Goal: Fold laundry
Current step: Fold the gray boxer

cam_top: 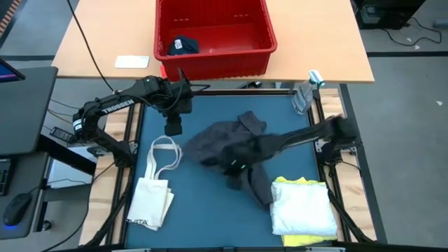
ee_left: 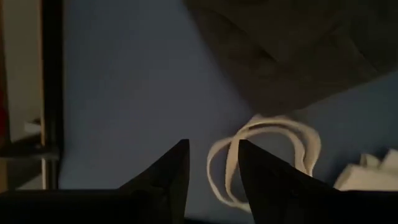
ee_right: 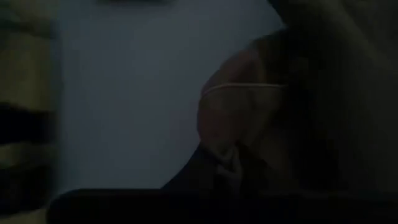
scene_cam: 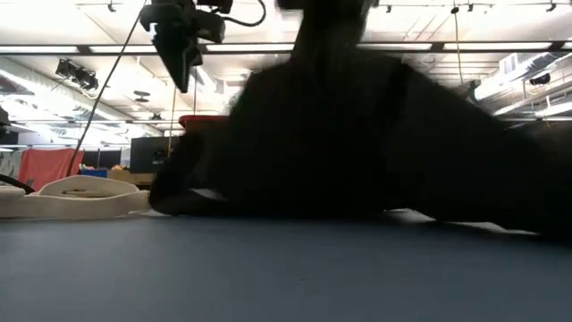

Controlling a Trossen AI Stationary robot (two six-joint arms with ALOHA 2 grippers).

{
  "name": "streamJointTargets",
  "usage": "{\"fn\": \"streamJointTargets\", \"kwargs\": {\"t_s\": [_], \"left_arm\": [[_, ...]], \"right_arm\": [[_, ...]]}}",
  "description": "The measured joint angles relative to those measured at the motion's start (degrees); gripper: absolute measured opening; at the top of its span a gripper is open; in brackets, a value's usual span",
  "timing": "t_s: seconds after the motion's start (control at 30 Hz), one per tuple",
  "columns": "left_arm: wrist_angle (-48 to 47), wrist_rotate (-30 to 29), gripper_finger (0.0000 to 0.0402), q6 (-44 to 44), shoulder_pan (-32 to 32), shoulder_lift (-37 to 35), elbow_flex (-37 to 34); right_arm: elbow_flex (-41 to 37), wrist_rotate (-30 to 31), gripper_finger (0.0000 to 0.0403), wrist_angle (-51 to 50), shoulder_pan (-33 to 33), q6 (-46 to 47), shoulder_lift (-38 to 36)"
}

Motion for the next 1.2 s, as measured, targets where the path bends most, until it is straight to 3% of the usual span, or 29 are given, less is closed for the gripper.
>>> {"fn": "streamJointTargets", "kwargs": {"t_s": [0.2, 0.33, 0.5, 0.6, 0.7, 0.83, 1.03, 1.2], "left_arm": [[-3.69, 7.41, 0.0142, -0.34, -1.79, -0.76, -0.04], [-2.56, 10.92, 0.0142, -1.04, -4.73, -1.82, -0.04], [3.48, 11.21, 0.0142, -3.78, -7.51, -1.98, -0.03], [7.9, 11.2, 0.0142, -6.09, -7.64, -1.51, -0.02], [11.21, 11.12, 0.0142, -8.56, -7.43, -0.38, -0.02], [12.38, 11.04, 0.0142, -11.24, -7.4, 0.44, -0.04], [21.28, 10.81, 0.0146, -10.81, -10.36, 0.55, -8.62], [30.73, 10.84, 0.0183, -6.05, -15.09, 0.62, -20.84]], "right_arm": [[-0.18, -21.61, 0.0029, -8.65, -7.11, -3.19, -14.85], [-1.95, -29.47, 0.0029, -11.0, -11.94, -6.63, -21.54], [-8.4, -24.49, 0.0029, -11.67, -22.0, -12.55, -26.75], [-15.05, -24.13, 0.0029, -10.13, -28.78, -15.04, -26.13], [-21.89, -19.02, 0.003, -7.31, -34.34, -14.05, -23.9], [-27.72, -13.55, 0.0085, -7.0, -40.57, -12.48, -21.64], [-26.74, -13.16, 0.0174, -7.45, -44.13, -20.33, -24.04], [-21.93, -11.44, 0.0196, -6.49, -45.58, -24.05, -27.88]]}}
